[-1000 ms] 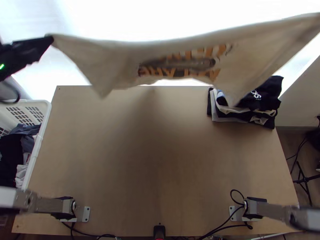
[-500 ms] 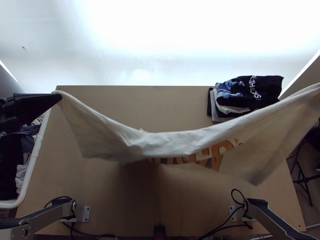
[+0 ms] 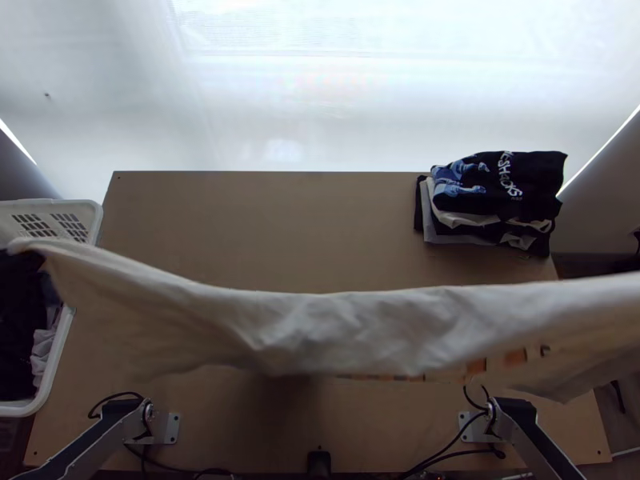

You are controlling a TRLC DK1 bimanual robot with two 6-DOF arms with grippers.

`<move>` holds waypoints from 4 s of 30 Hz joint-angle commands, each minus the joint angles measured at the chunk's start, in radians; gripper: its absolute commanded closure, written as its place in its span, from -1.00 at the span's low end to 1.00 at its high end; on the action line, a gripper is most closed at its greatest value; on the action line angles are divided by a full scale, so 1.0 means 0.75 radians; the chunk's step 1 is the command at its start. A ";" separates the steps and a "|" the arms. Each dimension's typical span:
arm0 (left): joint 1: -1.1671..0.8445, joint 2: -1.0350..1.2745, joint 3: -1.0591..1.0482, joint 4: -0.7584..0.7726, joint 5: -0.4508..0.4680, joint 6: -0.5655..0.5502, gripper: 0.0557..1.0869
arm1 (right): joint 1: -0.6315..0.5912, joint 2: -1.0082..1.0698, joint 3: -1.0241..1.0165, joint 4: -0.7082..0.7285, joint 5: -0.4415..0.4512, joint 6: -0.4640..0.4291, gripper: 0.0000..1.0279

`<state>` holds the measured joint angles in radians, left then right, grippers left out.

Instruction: Fold the t-shirt

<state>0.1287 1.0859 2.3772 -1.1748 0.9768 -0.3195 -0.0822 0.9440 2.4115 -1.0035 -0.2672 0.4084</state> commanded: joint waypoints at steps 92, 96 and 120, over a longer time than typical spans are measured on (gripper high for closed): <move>-0.033 1.389 -0.370 0.591 -0.578 0.148 -0.92 | 0.136 1.114 -0.798 0.753 -0.053 -0.152 -0.94; -0.033 1.252 -0.365 0.335 -0.572 0.262 -0.92 | 0.134 0.883 -0.927 0.569 -0.059 -0.092 -0.93; -0.012 0.334 -1.801 0.345 -0.617 0.682 -0.92 | -0.113 0.298 -2.254 0.229 -0.259 -0.148 -0.91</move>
<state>0.1116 1.4105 1.1133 -0.9253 0.5282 0.1719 -0.1280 1.2072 0.8505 -0.7696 -0.4580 0.3229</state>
